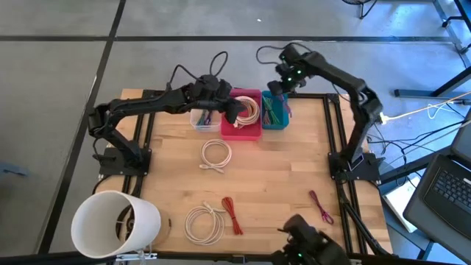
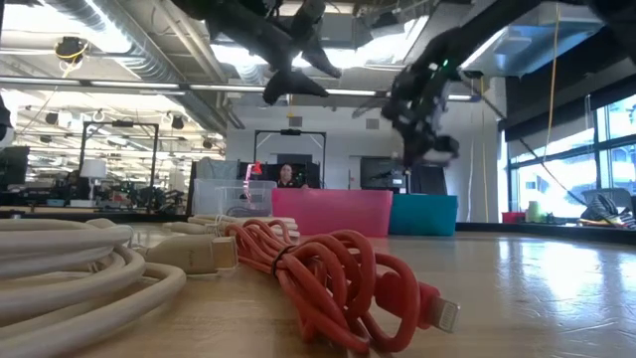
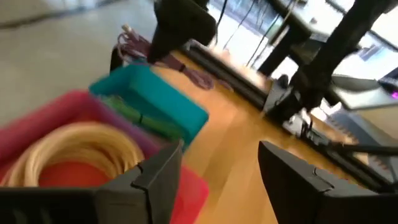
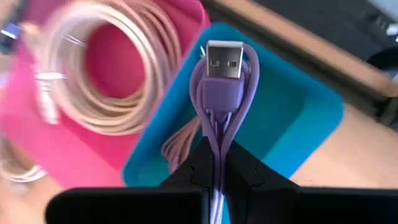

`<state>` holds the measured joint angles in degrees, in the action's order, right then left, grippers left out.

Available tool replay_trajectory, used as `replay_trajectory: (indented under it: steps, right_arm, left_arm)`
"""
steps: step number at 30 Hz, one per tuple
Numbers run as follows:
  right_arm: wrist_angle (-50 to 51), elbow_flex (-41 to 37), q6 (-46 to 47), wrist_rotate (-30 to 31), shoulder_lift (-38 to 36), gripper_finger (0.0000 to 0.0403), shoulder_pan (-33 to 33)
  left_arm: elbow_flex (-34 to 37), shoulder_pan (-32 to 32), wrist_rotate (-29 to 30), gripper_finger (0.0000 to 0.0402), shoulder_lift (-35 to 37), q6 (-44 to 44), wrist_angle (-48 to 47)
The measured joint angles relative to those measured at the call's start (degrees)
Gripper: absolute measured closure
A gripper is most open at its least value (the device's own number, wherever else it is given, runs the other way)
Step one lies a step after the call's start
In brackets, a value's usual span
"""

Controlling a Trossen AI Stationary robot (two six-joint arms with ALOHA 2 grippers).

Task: Pick & Place USB Port
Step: Put the purple USB cable into the blue bin

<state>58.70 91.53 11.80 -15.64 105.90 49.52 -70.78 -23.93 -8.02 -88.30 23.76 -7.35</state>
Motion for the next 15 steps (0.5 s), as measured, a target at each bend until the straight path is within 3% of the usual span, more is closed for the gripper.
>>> replay_trajectory:
  steps: [7, 15]
  right_arm:
    - [-0.5, 0.0, -0.6, 2.0, 6.9, 0.0388, -0.6]
    - [-4.8, 0.0, 0.0, 6.1, 9.0, 0.0388, -2.4]
  left_arm:
    - [0.0, 0.3, 3.4, 0.0202, 2.8, -0.2, -8.3]
    - [0.0, 0.3, 6.4, 0.0203, 5.9, -0.5, -8.8]
